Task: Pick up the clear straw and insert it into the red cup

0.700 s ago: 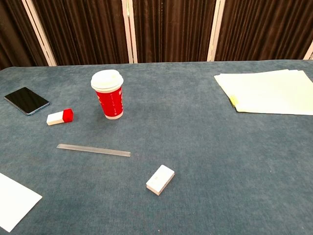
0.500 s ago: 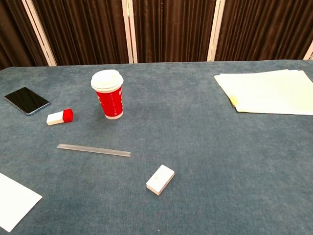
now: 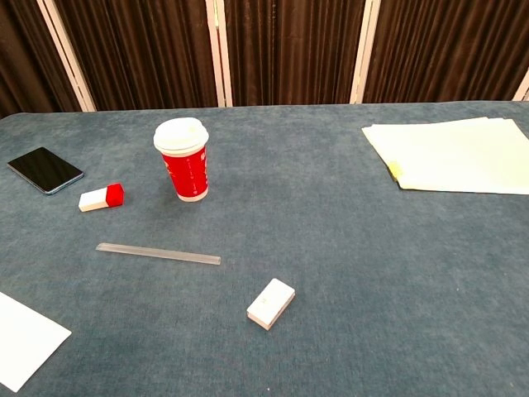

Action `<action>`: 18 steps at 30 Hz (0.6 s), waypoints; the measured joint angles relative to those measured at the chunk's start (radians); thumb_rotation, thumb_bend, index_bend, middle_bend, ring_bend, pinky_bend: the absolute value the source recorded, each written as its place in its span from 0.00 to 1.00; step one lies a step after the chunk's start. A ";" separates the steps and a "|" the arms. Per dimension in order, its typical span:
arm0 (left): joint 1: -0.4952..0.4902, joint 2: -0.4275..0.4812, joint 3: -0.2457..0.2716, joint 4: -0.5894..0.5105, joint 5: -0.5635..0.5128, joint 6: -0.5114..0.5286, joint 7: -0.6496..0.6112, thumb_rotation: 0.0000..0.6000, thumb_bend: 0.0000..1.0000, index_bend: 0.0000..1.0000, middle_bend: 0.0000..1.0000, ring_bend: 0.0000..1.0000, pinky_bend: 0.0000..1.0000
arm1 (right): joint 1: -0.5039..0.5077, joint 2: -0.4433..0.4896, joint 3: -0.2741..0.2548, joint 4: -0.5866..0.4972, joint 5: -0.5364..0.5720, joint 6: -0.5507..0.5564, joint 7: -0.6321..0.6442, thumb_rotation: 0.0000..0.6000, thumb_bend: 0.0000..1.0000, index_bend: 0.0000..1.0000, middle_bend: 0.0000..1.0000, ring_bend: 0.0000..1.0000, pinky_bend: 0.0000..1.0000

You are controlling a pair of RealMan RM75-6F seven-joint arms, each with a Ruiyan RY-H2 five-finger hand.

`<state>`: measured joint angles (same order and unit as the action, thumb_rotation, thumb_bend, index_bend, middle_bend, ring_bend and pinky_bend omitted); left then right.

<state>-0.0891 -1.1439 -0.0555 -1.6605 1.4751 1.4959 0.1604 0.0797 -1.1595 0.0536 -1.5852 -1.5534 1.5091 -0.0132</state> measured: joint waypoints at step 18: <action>-0.076 -0.015 -0.006 -0.076 0.013 -0.102 0.104 1.00 0.28 0.38 0.00 0.00 0.00 | 0.000 0.003 0.000 -0.008 0.007 -0.005 0.009 1.00 0.12 0.00 0.00 0.00 0.00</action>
<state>-0.1648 -1.1593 -0.0620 -1.7362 1.4879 1.3939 0.2642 0.0795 -1.1567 0.0541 -1.5936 -1.5460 1.5039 -0.0046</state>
